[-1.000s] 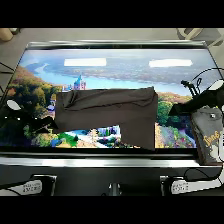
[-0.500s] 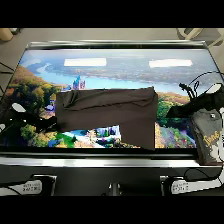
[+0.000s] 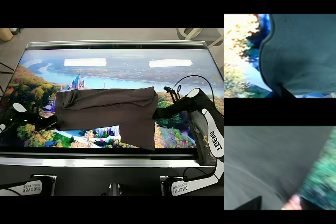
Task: Fold the shirts.
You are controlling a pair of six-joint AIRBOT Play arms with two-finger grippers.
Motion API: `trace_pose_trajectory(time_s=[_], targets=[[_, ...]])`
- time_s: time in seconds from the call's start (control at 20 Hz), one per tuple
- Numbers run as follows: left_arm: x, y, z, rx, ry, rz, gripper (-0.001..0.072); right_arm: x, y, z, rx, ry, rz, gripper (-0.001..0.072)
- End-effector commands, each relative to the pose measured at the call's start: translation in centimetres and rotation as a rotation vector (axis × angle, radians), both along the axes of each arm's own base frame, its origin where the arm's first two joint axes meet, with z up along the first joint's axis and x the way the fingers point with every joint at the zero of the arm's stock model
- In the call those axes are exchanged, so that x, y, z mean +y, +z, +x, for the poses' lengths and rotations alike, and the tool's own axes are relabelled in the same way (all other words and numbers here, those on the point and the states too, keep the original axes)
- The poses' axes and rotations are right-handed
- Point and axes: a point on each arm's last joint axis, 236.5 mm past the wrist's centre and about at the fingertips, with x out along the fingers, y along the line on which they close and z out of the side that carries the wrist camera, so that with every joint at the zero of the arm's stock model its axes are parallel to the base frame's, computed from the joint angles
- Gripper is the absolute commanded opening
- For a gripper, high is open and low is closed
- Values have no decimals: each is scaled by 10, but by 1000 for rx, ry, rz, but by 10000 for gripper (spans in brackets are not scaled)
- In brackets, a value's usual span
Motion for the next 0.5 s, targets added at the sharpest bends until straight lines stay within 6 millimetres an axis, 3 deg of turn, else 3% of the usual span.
trace_pose_trajectory(time_s=[0.0, 0.1, 0.15, 0.2, 0.25, 0.3, 0.35, 0.4, 0.45], targets=[[-5, 19, 7, -62, -29, -15, 25, 29, -16, 8, -17, 22, 3, 330], [-11, 45, 20, -142, -63, -35, 25, 30, -8, 22, -63, 16, -6, 24], [-9, 65, 30, -197, -70, -22, 24, 28, 10, 31, -100, 31, -9, 24], [-5, 97, 45, -291, -75, 3, 24, 23, 36, 43, -173, 68, -41, 23], [-2, 139, 61, -411, -81, 35, 23, 17, 79, 61, -292, 107, -81, 23], [2, 201, 77, -575, -81, 80, 23, 9, 132, 76, -434, 142, -136, 23], [5, 272, 85, -761, -75, 131, 24, 0, 206, 88, -618, 156, -213, 23], [6, 355, 82, -973, -57, 187, 24, -11, 286, 89, -808, 140, -300, 23], [7, 451, 63, -1224, -21, 249, 24, -21, 382, 76, -1041, 95, -397, 24]])
